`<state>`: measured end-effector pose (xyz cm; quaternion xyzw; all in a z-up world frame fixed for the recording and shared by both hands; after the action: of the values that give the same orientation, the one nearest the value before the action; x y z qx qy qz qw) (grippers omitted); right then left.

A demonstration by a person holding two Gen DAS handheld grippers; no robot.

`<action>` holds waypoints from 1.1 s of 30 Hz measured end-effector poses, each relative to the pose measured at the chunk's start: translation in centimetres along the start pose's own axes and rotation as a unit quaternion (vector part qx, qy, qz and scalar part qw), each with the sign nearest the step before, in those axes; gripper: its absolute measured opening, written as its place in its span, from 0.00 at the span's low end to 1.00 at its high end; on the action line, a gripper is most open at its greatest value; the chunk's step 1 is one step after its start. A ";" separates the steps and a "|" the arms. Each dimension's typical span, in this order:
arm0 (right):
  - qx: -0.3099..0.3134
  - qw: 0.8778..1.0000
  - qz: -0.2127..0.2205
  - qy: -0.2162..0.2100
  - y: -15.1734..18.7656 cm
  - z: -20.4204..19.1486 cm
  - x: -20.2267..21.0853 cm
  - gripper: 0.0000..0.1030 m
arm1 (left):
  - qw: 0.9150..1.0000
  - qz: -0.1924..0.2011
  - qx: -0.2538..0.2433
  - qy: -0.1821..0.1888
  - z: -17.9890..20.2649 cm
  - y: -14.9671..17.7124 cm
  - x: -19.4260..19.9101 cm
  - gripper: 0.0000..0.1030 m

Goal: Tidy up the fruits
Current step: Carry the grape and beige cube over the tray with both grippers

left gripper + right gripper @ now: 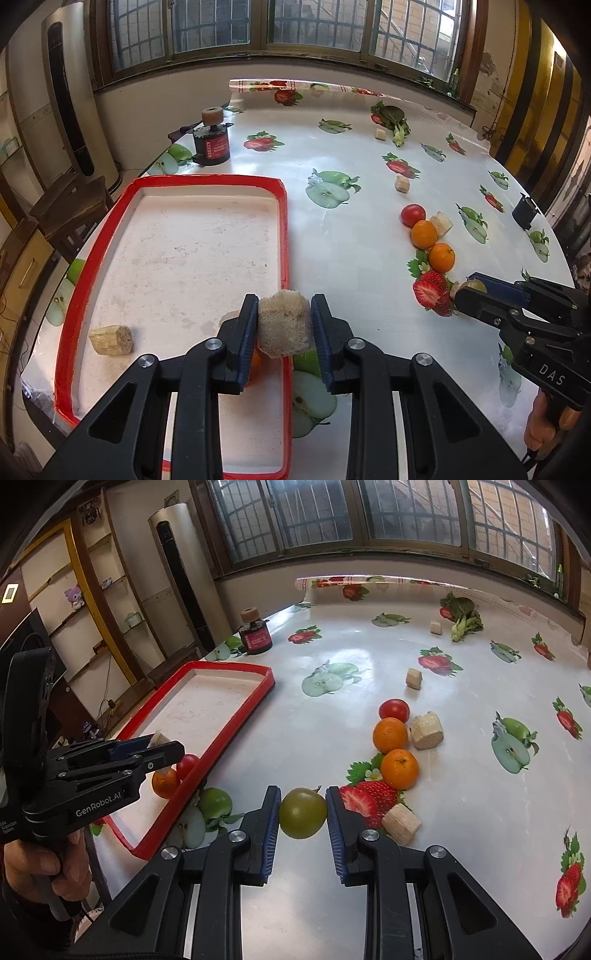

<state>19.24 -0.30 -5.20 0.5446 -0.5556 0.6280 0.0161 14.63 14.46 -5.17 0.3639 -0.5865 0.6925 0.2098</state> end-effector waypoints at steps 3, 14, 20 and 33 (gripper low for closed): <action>0.009 1.000 0.001 -0.008 -0.5 -1.3 -0.4 0.25 | 1.000 0.001 0.008 -0.006 -1.1 0.0 0.1 0.25; 0.030 0.999 -0.007 -0.033 -1.5 -5.0 -2.3 0.25 | 0.999 0.002 0.032 -0.023 -4.8 0.1 0.2 0.25; 0.036 0.998 -0.011 -0.041 -1.7 -6.3 -3.1 0.25 | 0.999 0.002 0.045 -0.031 -6.6 0.2 0.1 0.25; 0.049 0.997 -0.015 -0.063 -3.0 -9.5 -5.5 0.24 | 0.996 0.002 0.071 -0.050 -10.6 -0.1 -0.1 0.25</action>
<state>17.09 10.86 -5.02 0.5912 -0.5164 0.6185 -0.0363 12.04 24.73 -5.64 0.4109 -0.5463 0.7138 0.1524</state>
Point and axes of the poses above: each gripper's, at about its wrist camera, not at the fingertips, and x roughly against the way its jaws point, z to its right, y to its underside, the point moved 10 cm from there along -x, roughly the way its jaws point, and after that the axes turned 2 degrees about z, right-handed, at the moved point
